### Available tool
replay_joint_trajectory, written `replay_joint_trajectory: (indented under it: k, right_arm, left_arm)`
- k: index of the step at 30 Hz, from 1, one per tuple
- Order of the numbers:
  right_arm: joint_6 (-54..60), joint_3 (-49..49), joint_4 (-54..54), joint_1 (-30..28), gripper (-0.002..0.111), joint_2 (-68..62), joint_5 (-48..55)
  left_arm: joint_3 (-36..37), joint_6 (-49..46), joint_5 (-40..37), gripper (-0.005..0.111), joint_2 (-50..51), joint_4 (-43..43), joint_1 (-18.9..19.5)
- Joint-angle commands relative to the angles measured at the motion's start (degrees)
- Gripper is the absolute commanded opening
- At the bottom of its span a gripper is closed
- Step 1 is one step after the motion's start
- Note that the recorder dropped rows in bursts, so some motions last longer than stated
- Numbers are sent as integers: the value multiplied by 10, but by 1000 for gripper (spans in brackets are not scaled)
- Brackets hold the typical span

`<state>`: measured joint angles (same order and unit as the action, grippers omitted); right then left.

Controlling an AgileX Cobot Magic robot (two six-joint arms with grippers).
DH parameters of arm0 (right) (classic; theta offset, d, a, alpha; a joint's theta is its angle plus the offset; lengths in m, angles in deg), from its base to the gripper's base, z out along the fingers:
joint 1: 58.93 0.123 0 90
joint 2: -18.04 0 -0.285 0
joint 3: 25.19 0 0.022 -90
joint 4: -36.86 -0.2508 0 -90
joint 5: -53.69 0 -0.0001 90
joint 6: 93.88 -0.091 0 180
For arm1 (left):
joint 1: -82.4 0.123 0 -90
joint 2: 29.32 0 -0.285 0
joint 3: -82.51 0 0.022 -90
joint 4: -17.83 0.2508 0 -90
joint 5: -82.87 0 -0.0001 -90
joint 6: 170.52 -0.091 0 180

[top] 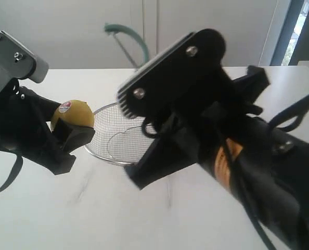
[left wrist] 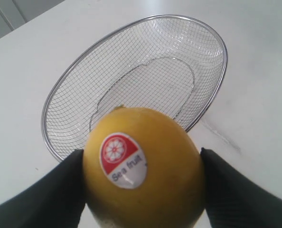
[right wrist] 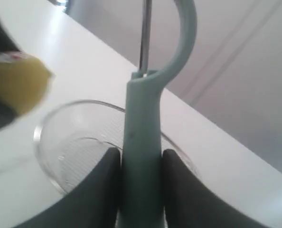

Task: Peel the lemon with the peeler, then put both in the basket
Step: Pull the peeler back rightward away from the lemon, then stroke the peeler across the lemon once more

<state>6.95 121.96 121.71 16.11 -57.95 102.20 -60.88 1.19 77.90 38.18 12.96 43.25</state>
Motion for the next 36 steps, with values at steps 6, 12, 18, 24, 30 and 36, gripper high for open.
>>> replay_joint_trajectory:
  k: [6,12,18,24,30,36]
  right_arm:
    - [23,-29,-4,1,0,14,135]
    - [-72,-62,40,-51,0,-32,68]
    - [-157,-61,128,-103,0,-91,-38]
    - [-217,-28,151,-111,0,-151,-105]
    - [-216,18,151,-111,0,-176,-196]
    - [-216,24,151,-111,0,-174,-220]
  left_arm:
    - [-7,6,6,0,-4,-6,2]
    - [-7,6,6,0,-4,-6,2]
    - [-7,6,6,0,-4,-6,2]
    - [-7,6,6,0,-4,-6,2]
    - [-7,6,6,0,-4,-6,2]
    - [-7,6,6,0,-4,-6,2]
